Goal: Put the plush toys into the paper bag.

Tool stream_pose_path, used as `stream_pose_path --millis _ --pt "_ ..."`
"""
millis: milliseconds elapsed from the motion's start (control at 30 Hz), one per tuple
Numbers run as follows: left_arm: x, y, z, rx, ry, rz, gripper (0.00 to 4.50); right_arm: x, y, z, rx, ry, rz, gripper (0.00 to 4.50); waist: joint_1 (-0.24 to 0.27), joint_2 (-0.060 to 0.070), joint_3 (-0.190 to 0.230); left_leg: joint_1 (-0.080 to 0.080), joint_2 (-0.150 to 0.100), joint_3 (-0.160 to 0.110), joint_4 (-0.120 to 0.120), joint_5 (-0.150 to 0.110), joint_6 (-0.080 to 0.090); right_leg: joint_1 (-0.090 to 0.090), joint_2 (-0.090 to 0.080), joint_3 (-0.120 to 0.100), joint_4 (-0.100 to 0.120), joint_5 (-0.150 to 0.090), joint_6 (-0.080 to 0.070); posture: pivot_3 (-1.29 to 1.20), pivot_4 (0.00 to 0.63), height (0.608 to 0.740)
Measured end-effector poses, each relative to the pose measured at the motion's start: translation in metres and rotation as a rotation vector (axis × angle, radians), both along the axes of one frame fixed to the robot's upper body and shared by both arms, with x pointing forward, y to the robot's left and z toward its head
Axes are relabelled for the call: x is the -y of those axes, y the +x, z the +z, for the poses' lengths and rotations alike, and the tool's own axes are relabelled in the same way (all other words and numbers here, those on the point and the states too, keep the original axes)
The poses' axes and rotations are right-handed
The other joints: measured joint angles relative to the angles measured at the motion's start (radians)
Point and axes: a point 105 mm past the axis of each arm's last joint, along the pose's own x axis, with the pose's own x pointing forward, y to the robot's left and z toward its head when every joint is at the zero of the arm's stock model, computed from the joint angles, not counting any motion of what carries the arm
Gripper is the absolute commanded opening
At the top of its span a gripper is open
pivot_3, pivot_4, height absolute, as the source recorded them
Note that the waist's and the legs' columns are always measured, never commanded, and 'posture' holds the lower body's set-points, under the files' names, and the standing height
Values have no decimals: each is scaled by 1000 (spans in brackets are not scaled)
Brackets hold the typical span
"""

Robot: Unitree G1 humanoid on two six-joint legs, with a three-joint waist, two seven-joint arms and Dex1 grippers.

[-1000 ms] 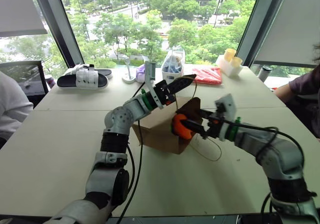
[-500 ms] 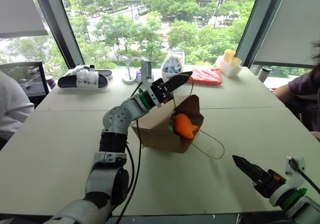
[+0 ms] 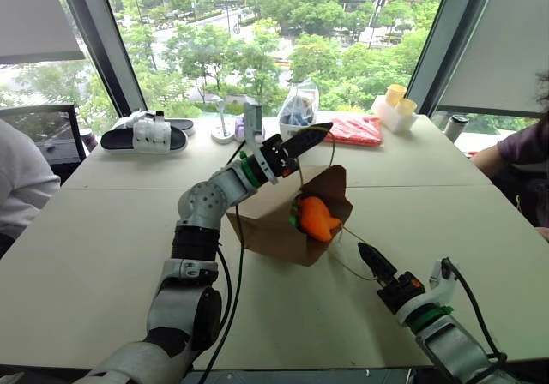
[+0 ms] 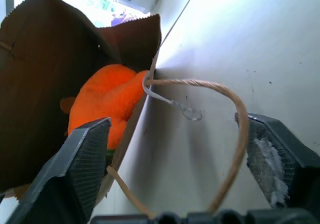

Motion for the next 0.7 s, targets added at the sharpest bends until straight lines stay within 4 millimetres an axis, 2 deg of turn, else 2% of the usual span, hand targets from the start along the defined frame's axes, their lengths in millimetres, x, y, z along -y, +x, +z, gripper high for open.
stream_pose_path --millis 133,200,267,367,400,467,533,600,700 --pt "-2 1 0 1 3 9 0 6 2 9 46 14 -25 1073 -1 0 0 0 0 0 0 0 0 0 0 0 0 0 0 0 150 740" --pt "-3 2 0 1 5 17 0 12 2 22 95 18 -31 130 -1 0 0 0 0 0 0 0 0 0 0 0 0 0 0 0 150 740" --pt "-6 4 1 1 1 33 0 21 4 46 183 19 -45 42 -1 0 0 0 0 0 0 0 0 0 0 0 0 0 0 0 150 740" --pt "-9 9 9 -4 -18 54 0 35 10 99 361 9 -53 42 -3 0 1 0 0 0 1 0 0 0 0 0 0 0 0 0 150 740" --pt "-10 10 16 -2 -36 57 0 36 11 121 432 5 -45 42 -3 0 1 0 0 0 0 0 0 0 0 0 0 0 0 0 150 740" --pt "-13 11 25 2 -63 61 0 36 10 148 521 2 -24 42 -2 0 0 0 1 0 0 0 0 1 0 -1 0 0 0 0 150 740" --pt "-19 15 29 -15 -100 75 0 30 10 169 595 24 26 42 -4 0 0 0 1 0 0 0 0 0 0 -1 0 0 0 0 150 740" --pt "-23 19 27 -44 -113 91 0 15 8 191 672 41 117 42 -10 0 1 0 1 0 0 0 0 0 0 -1 0 0 0 0 150 740" --pt "-25 24 21 -71 -104 115 0 -8 8 204 711 49 233 42 -15 -1 0 0 0 -1 0 0 0 1 0 -2 0 0 0 0 150 740"
